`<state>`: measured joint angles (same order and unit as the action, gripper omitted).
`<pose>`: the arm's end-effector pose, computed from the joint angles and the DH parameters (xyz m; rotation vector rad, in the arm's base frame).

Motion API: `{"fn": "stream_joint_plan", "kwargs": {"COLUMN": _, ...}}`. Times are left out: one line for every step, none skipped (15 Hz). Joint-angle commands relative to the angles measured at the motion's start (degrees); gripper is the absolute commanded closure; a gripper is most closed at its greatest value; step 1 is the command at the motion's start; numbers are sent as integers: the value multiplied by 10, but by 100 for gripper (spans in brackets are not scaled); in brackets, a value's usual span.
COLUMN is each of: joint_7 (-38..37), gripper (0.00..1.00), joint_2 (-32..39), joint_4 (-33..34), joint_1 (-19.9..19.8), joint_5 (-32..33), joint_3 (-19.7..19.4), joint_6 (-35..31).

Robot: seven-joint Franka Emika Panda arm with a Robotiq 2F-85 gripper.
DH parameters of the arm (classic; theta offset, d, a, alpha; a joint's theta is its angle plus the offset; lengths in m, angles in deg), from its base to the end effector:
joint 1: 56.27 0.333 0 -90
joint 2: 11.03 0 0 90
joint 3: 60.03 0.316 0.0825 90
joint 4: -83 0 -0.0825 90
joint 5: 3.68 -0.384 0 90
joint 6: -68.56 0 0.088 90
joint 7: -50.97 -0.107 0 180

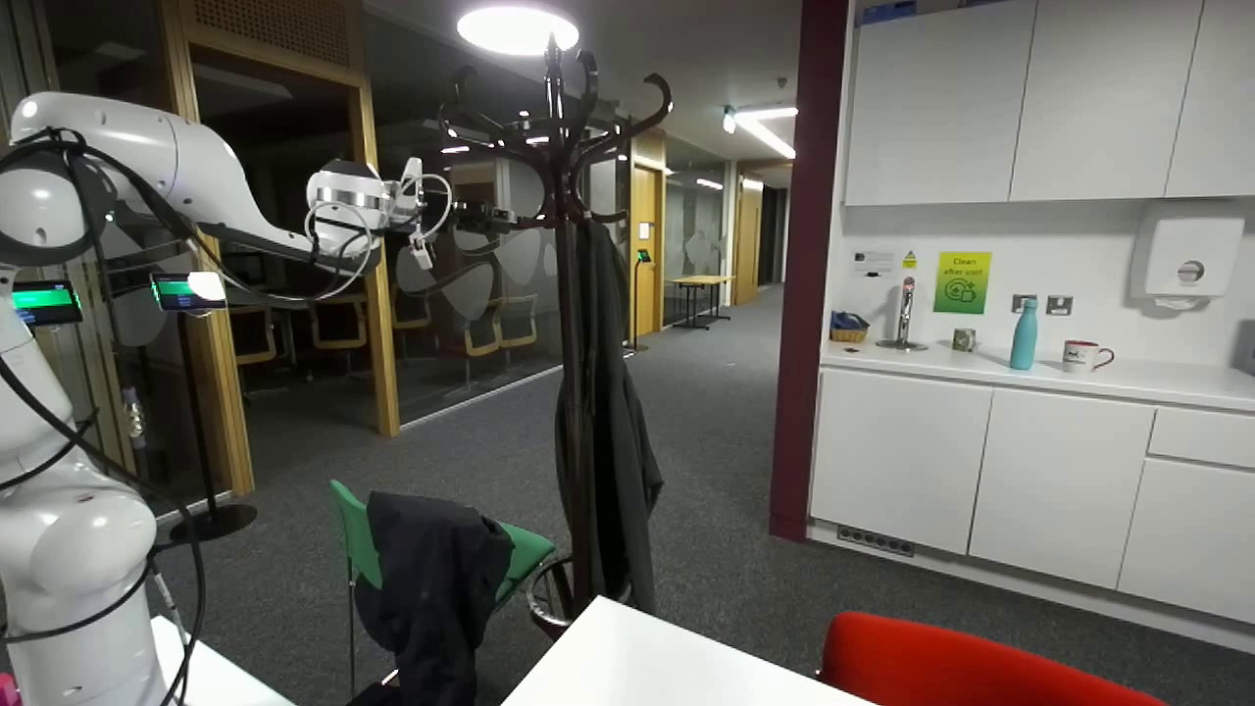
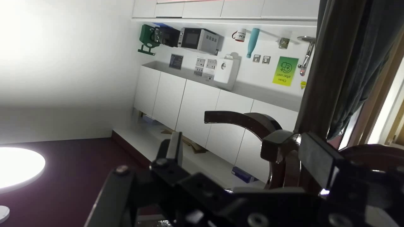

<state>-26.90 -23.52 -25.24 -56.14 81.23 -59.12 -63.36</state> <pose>0.5389 -0.0099 0.6875 1.8767 -0.5779 1.4878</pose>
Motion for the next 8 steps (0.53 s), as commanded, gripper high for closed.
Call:
{"fn": "stream_joint_plan", "kwargs": {"joint_7": 1, "gripper": 0, "joint_2": 25, "joint_4": 36, "joint_1": -1, "joint_5": 23, "joint_3": -2, "joint_6": -11}}
{"fn": "stream_joint_plan", "kwargs": {"joint_7": 1, "gripper": 0, "joint_2": 30, "joint_4": 42, "joint_1": -2, "joint_5": 24, "joint_3": -2, "joint_6": -11}}
{"fn": "stream_joint_plan", "kwargs": {"joint_7": 2, "gripper": 0, "joint_2": 35, "joint_4": 49, "joint_1": -2, "joint_5": 26, "joint_3": -2, "joint_6": -12}}
{"fn": "stream_joint_plan", "kwargs": {"joint_7": 3, "gripper": 0, "joint_2": 38, "joint_4": 53, "joint_1": -2, "joint_5": 27, "joint_3": -2, "joint_6": -11}}
{"fn": "stream_joint_plan", "kwargs": {"joint_7": 2, "gripper": 0, "joint_2": 42, "joint_4": 59, "joint_1": -2, "joint_5": 29, "joint_3": -2, "joint_6": -12}}
{"fn": "stream_joint_plan", "kwargs": {"joint_7": 2, "gripper": 0, "joint_2": 47, "joint_4": 64, "joint_1": -2, "joint_5": 30, "joint_3": -3, "joint_6": -12}}
{"fn": "stream_joint_plan", "kwargs": {"joint_7": 3, "gripper": 0, "joint_2": 50, "joint_4": 68, "joint_1": -2, "joint_5": 30, "joint_3": -3, "joint_6": -12}}
{"fn": "stream_joint_plan", "kwargs": {"joint_7": 3, "gripper": 0, "joint_2": 54, "joint_4": 72, "joint_1": -2, "joint_5": 31, "joint_3": -3, "joint_6": -12}}
